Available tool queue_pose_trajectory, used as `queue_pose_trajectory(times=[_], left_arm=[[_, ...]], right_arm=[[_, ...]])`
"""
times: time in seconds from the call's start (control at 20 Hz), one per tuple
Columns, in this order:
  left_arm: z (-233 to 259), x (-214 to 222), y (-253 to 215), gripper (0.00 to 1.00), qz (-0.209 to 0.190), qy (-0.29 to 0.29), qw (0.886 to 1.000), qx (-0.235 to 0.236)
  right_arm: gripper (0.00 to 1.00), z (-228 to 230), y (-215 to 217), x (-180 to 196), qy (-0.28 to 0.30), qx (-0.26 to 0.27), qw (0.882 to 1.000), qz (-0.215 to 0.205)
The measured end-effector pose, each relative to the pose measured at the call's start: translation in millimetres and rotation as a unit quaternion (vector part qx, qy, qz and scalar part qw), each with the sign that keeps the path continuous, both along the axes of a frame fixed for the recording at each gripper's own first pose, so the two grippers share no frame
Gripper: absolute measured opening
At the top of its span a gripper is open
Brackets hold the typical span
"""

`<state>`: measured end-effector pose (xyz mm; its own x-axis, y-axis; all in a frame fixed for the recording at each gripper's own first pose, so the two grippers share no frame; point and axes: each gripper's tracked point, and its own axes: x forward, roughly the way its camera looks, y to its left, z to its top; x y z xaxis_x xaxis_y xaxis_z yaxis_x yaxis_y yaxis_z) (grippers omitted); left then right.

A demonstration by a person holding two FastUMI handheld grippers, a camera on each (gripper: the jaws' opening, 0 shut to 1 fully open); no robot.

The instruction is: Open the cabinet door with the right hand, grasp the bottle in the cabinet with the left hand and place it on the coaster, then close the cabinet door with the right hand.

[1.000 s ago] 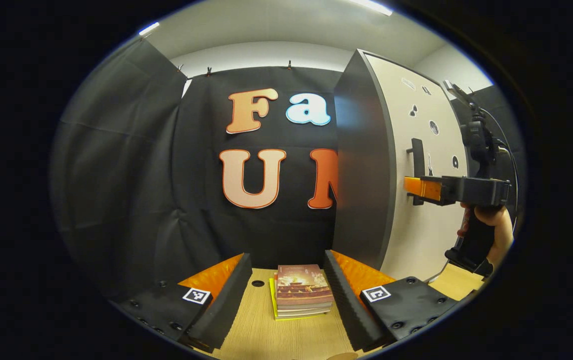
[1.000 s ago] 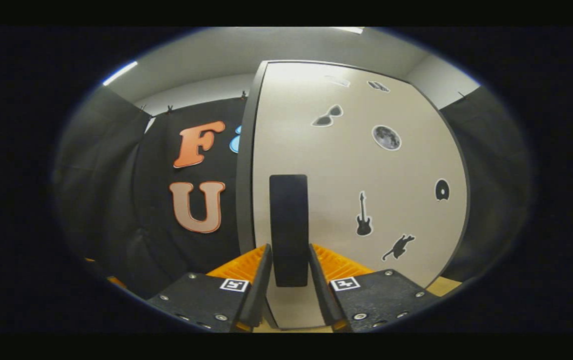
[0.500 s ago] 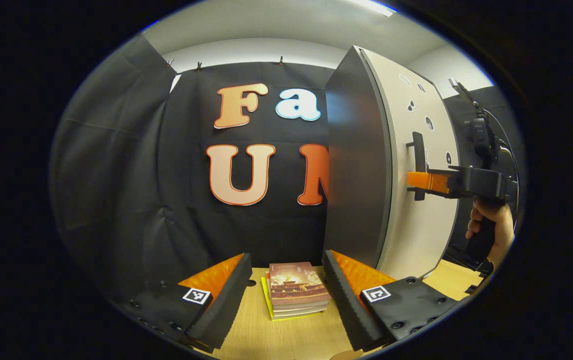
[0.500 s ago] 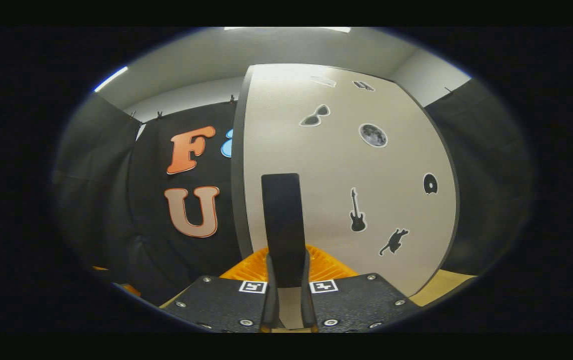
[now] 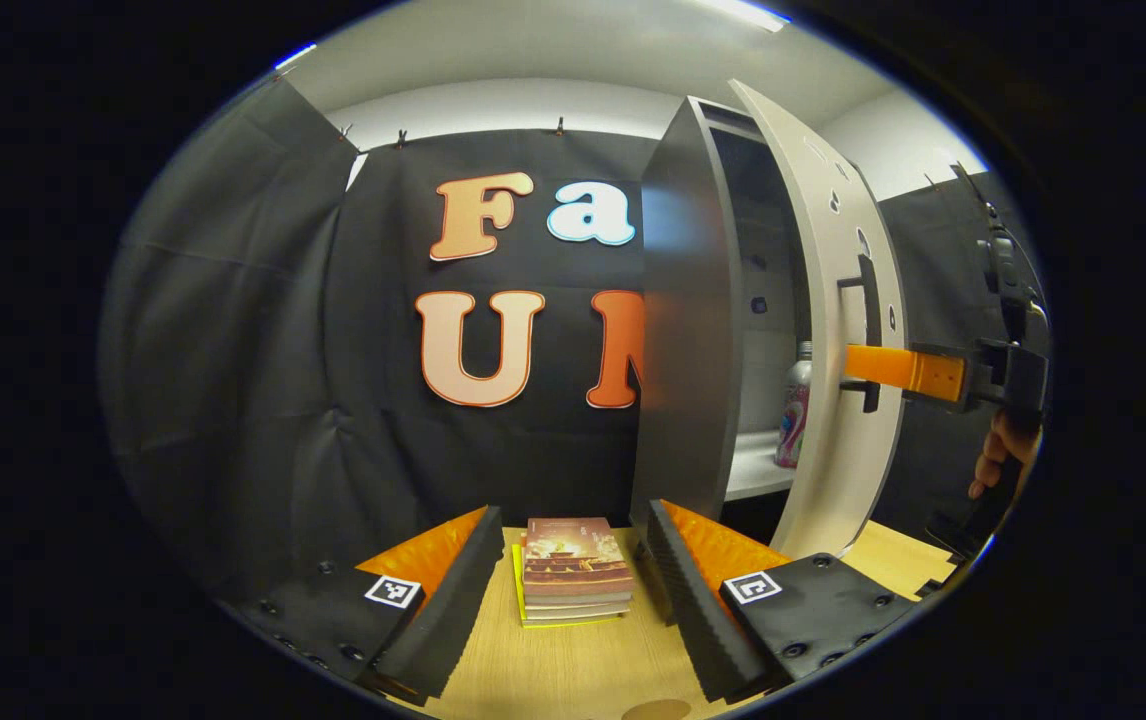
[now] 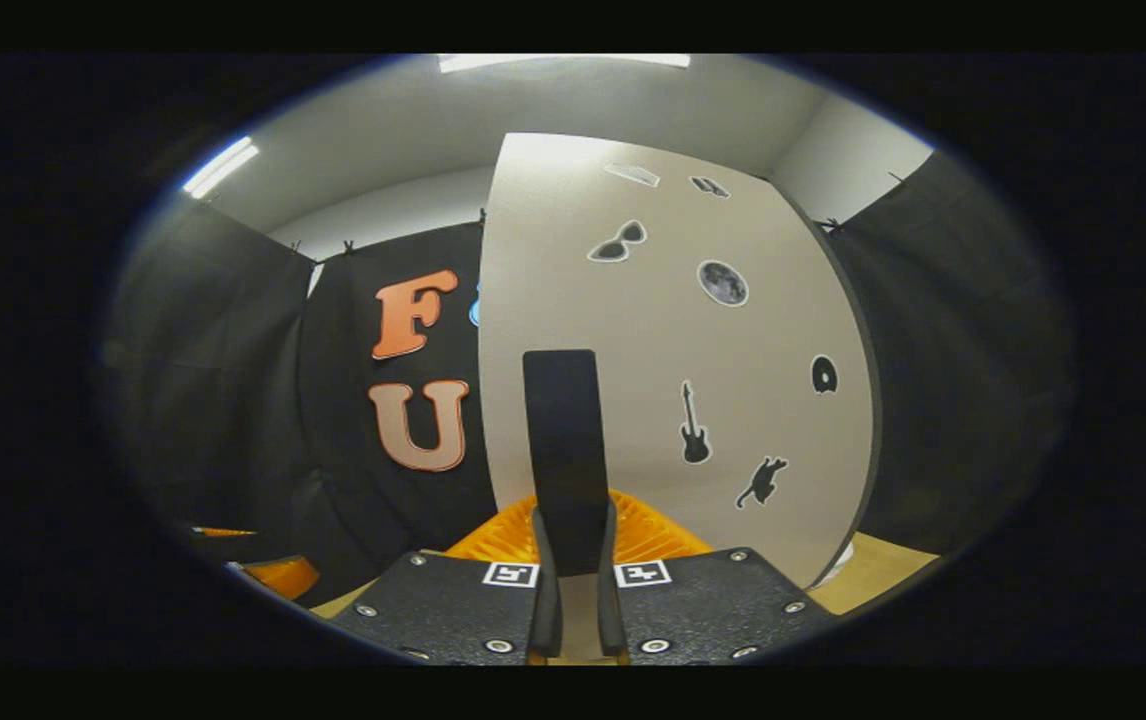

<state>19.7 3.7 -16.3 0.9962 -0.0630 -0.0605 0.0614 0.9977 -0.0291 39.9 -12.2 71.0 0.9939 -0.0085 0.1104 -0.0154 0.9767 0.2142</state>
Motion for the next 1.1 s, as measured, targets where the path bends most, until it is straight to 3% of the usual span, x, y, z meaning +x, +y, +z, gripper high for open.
queue_pose_trajectory(times=[0.15, 0.55, 0.65, 0.7, 0.9, 0.95, 1.1], left_arm=[[-0.8, -24.3, -25.4, 0.94, 0.014, 0.004, 1.000, -0.009], [7.5, -107.1, -104.8, 0.95, 0.029, -0.004, 1.000, -0.001], [4.7, -123.8, -126.8, 0.94, 0.025, -0.001, 1.000, 0.002], [2.0, -128.6, -137.6, 0.94, 0.018, 0.003, 1.000, -0.002], [0.2, -139.7, -173.3, 0.94, -0.012, 0.011, 1.000, -0.015], [2.1, -139.2, -179.0, 0.94, -0.020, 0.010, 1.000, -0.015], [8.2, -132.8, -189.1, 0.95, -0.033, 0.004, 0.999, -0.011]], right_arm=[[0.16, -3.7, -24.3, -40.7, -0.006, -0.007, 1.000, 0.010], [0.10, -13.6, -100.8, -127.6, -0.007, 0.002, 1.000, 0.026], [0.10, -13.5, -122.1, -142.0, -0.007, 0.006, 1.000, 0.015], [0.15, -15.7, -134.3, -148.4, -0.004, 0.006, 1.000, 0.007], [0.12, -20.8, -181.2, -166.2, 0.006, 0.003, 0.999, -0.035], [0.04, -19.4, -191.8, -171.3, 0.003, -0.004, 0.999, -0.048], [0.07, -22.5, -220.5, -181.2, 0.009, -0.016, 0.998, -0.068]])
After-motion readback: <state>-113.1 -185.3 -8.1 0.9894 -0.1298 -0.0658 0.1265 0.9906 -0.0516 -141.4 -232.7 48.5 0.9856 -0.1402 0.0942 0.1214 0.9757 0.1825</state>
